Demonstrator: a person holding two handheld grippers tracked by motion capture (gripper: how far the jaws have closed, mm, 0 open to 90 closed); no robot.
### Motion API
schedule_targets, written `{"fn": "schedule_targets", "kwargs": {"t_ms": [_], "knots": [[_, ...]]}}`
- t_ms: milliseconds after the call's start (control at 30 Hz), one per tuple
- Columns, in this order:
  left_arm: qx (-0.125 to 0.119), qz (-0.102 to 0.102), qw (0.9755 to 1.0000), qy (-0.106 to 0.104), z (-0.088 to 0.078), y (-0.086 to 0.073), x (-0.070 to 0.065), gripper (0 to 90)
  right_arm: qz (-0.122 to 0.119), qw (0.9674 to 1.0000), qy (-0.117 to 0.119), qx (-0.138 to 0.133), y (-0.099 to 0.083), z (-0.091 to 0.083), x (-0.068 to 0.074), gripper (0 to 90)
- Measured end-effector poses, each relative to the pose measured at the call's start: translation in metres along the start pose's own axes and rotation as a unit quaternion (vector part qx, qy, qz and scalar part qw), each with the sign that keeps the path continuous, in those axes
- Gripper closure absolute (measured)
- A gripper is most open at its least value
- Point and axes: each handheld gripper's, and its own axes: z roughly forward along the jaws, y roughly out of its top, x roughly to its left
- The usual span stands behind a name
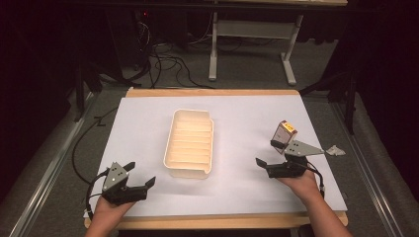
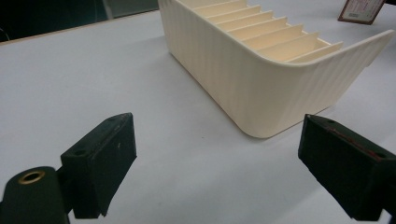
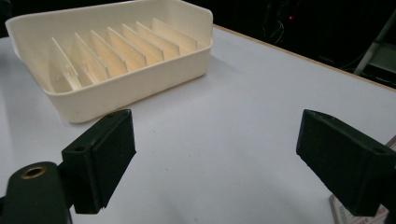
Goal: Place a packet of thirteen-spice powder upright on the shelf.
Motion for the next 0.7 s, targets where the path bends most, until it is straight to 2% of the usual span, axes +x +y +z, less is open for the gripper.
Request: {"fn": "schedule_targets", "kwargs": {"t_ms": [267,700], "knots": [[0.007,0.008,0.9999,0.0,0.0018,-0.0025,-0.0021,12.0,0.008,0.9999,-0.001,-0.006,-0.002,-0.0038,-0.0039,13.6],[0.006,0.005,1.0,0.0,0.0013,-0.0023,-0.0016,12.0,0.004,0.9999,-0.001,-0.015,0.0006,-0.0052,-0.0032,14.4]]}}
